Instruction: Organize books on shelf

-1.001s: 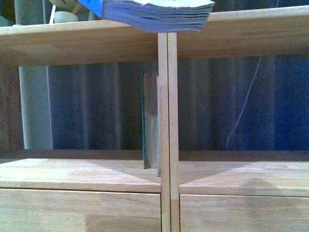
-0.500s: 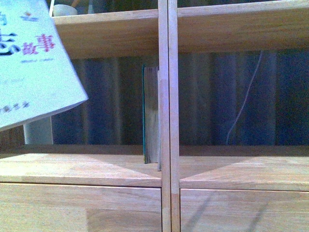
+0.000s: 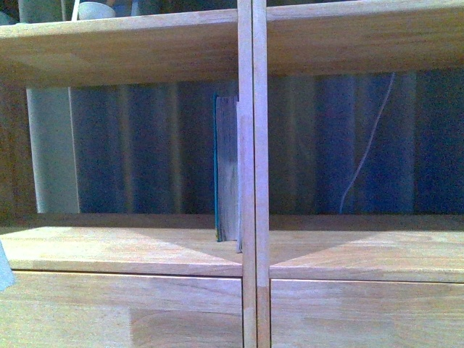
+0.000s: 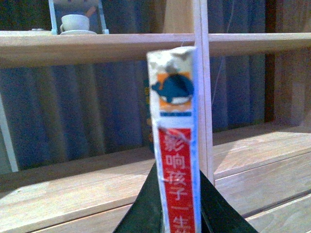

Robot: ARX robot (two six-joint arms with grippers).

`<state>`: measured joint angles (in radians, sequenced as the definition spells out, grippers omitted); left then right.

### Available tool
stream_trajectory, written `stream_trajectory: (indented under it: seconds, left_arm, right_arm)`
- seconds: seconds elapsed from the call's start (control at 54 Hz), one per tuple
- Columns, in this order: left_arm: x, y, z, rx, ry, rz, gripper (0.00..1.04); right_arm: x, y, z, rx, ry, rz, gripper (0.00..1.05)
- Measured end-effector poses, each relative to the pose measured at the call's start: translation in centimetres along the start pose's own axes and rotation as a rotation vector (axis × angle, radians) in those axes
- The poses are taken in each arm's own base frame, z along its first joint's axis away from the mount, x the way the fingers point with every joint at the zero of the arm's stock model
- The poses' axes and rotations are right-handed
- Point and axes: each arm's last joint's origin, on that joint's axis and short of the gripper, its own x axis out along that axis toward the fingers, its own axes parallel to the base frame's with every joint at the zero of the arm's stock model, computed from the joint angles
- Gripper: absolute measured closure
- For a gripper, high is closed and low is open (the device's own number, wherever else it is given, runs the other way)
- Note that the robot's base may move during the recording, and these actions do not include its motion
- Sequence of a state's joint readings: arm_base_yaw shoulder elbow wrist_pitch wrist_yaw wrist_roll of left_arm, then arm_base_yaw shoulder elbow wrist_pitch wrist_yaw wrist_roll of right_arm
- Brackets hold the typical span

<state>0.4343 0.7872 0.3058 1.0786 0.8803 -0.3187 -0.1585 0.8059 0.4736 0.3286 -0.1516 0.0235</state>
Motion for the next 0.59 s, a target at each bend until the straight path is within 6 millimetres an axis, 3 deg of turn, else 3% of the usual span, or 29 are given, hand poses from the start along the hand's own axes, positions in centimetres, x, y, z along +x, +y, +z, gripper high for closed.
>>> stream_trajectory:
  seconds: [0.074,0.222,0.593]
  left_arm:
    - [1.2,0.6,-1.4,-0.002,0.012,0.028,0.98]
    - [4.0,1.3,-3.2,0.012,0.039,0.073,0.98]
    - [14.0,1.1,-5.4,0.136,0.037,0.076,0.98]
  right_arm:
    - [-1.0,0.5,-1.8,-0.006,0.002,-0.001,0.82]
    - [-2.1,1.0,-3.8,-0.018,0.004,0.005,1.02]
    - [-4.2,2.2,-7.1,-0.018,0.006,0.006,1.02]
